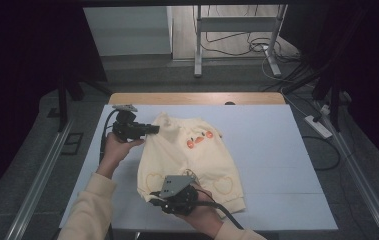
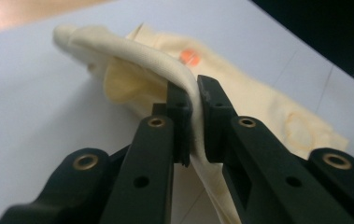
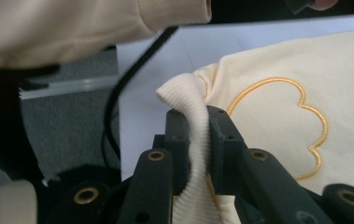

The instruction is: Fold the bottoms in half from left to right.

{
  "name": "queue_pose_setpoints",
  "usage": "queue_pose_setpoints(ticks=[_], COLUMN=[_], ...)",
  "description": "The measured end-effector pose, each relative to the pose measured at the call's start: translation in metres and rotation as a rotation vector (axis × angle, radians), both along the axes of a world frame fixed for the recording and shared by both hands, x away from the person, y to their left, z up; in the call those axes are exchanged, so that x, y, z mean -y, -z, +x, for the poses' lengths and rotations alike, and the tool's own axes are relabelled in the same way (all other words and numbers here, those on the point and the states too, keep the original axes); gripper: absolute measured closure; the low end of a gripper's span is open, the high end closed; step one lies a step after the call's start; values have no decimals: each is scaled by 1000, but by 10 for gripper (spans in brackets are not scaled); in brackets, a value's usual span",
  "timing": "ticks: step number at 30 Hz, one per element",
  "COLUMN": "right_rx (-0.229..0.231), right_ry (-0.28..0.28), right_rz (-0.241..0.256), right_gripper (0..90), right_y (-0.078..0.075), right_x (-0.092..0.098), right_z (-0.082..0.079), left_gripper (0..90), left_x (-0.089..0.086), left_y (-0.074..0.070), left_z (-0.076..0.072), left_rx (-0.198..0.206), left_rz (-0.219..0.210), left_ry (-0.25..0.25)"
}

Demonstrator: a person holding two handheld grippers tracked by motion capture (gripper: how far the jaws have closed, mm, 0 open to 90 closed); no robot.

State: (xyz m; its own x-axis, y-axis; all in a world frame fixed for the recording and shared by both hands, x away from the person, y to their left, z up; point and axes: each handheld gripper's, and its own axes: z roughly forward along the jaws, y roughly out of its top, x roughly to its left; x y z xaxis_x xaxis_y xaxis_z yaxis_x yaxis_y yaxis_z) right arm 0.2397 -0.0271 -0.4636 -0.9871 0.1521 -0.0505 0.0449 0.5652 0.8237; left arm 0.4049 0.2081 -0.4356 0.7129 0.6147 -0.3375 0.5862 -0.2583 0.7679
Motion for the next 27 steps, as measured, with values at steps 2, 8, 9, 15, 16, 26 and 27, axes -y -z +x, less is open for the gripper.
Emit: queue_pose_setpoints(ticks=[2, 8, 9, 15, 16, 26, 27], right_rx=[-12, -32, -33, -48, -51, -22, -23], right_ry=[-5, -2, -2, 4, 6, -3, -3], right_rz=[18, -9, -16, -25, -22, 28, 28], right_gripper=[792, 791, 791, 791, 791, 792, 793], right_y=[-5, 2, 3, 6, 7, -6, -6], right_x=[0, 0, 0, 1, 1, -2, -2], right_z=[0, 2, 3, 6, 6, 3, 3], left_gripper=[835, 834, 834, 834, 834, 835, 835], left_x=[-1, -3, -4, -6, -6, -17, -16], left_y=[-3, 11, 13, 15, 15, -2, -1], left_z=[-2, 4, 5, 7, 7, -1, -1], left_rx=[8, -52, -59, -69, -68, -15, -21], left_rz=[0, 6, 0, -13, -12, -44, -37], left_ry=[-2, 0, -2, -8, -11, -38, -38])
